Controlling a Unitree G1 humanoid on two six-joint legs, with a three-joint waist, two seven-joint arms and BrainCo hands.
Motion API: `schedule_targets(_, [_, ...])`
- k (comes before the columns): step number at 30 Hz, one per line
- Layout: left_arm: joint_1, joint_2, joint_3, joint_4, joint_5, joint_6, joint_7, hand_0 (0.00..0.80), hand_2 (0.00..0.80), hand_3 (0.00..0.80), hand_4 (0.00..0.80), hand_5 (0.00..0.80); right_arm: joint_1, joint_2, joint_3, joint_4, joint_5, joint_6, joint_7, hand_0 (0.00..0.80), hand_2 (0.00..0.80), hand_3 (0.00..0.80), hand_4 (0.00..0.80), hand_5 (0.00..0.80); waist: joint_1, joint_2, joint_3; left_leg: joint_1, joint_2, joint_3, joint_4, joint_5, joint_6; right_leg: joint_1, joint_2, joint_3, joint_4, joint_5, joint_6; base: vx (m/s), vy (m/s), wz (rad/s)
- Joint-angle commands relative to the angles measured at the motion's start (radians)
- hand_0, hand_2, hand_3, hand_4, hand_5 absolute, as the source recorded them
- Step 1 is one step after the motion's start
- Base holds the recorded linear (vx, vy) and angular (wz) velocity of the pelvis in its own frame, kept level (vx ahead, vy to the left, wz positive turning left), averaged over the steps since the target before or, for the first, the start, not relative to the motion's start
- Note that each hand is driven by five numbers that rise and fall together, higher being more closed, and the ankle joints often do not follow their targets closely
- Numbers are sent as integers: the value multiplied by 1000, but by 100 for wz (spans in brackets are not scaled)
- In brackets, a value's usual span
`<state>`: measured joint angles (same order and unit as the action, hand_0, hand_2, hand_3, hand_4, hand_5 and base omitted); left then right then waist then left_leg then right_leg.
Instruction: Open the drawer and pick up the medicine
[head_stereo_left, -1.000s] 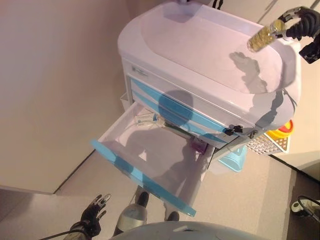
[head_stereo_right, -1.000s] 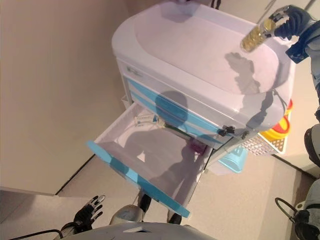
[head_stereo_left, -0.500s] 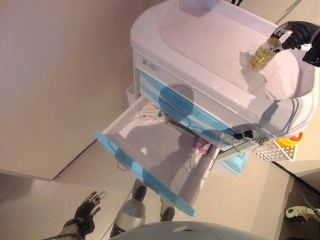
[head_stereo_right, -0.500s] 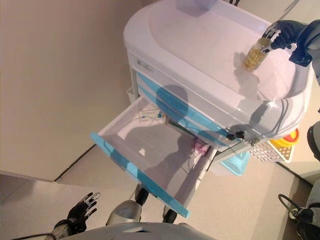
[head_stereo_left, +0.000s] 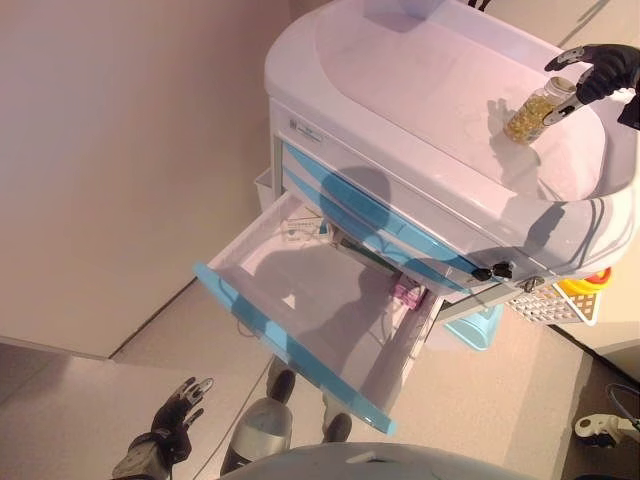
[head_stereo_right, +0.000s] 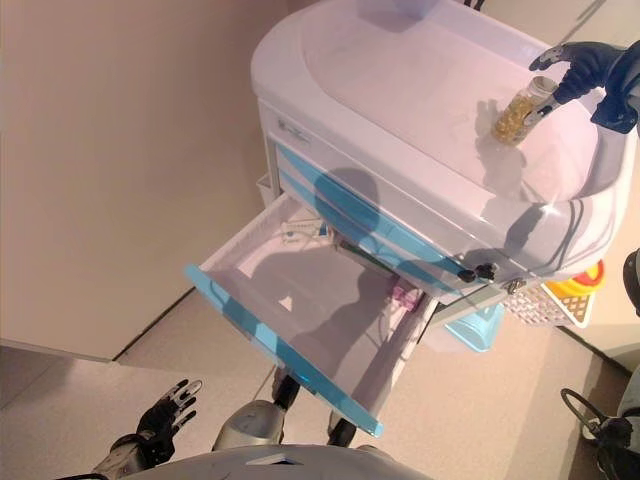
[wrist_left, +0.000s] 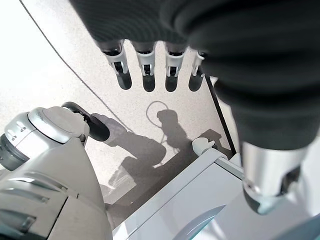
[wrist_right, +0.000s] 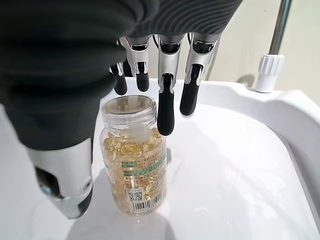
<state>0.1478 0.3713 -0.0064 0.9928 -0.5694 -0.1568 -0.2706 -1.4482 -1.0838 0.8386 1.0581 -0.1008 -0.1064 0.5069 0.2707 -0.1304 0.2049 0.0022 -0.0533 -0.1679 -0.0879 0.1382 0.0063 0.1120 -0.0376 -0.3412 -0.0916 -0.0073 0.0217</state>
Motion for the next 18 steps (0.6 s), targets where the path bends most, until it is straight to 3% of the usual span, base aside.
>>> schedule_targets(1, [32,54,-41,-51,-21,-15,-6,0,0,0,0,0,-125,-74,78,-7,8,-12,-7,0,0,0,0,0,20,-29,-9,47,-27,48,6,-133,-6,-2,-12,17,65,-7,40,0,0,0])
schedule_targets(12, [26,61,-42,-32,-18,-15,-12,0,0,0,0,0,-177,-96,89,9,89,-12,-88,0,0,0,0,0,6,-28,-21,55,-25,63,6,-139,-6,0,-13,25,63,-4,44,-4,-4,-1])
schedule_targets(18, [23,59,-43,1,9,-5,-15,0,0,0,0,0,-225,-141,95,-6,152,0,-176,0,0,0,0,0,-28,-24,-46,65,-24,90,10,-150,-3,-5,-15,47,68,-3,51,-29,-10,-7])
